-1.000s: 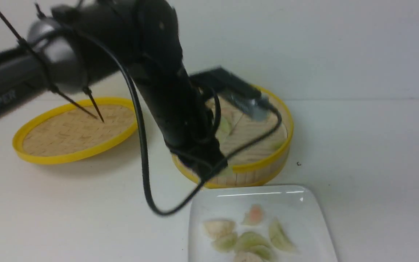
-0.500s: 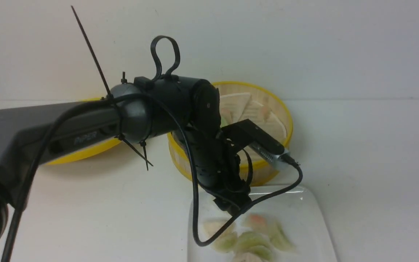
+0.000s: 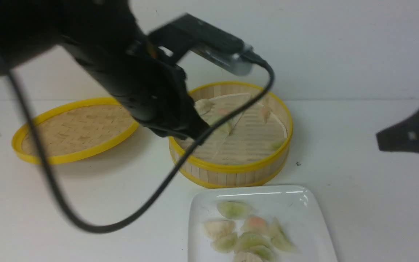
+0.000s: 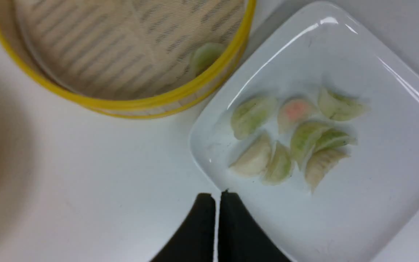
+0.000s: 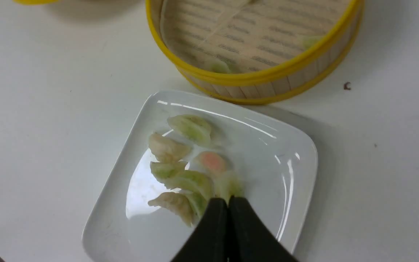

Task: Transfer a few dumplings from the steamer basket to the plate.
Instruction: Use the right arm to grab a dumpling from inside the steamer

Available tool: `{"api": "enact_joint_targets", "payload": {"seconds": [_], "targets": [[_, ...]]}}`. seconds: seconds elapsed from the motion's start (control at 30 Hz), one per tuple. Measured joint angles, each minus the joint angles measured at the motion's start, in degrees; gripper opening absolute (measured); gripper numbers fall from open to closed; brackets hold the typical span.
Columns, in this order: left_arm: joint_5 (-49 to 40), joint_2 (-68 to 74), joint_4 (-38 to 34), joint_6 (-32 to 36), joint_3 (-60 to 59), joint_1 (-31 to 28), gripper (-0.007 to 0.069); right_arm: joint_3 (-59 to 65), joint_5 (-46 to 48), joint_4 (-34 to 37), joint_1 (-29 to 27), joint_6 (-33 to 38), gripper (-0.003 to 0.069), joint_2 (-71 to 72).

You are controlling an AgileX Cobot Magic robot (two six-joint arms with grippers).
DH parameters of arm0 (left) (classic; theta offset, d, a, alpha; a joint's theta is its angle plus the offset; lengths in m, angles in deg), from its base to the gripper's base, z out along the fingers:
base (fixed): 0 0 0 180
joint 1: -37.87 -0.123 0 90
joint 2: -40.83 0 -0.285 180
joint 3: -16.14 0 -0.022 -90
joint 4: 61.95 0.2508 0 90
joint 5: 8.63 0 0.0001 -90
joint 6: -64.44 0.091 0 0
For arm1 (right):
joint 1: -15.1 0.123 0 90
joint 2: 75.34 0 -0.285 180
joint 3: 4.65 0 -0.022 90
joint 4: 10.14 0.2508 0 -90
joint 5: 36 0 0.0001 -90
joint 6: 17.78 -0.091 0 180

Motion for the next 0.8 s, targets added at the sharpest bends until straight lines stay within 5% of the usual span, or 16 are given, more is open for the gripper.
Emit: {"api": "enact_joint_targets", "payload": {"seconds": [0.4, 0.8], "targets": [[1.2, -23.2, 1.4, -6.7, -19.0, -2.0, -0.0006, -28.8, -5.2, -7.5, 12.3, 1.2, 0.0039, -36.4], [-6.5, -31.4, 11.5, -14.5, -21.2, -1.9, -0.0006, -67.0, 3.7, -15.1, 16.7, -4.3, 0.0358, -71.6]]}}
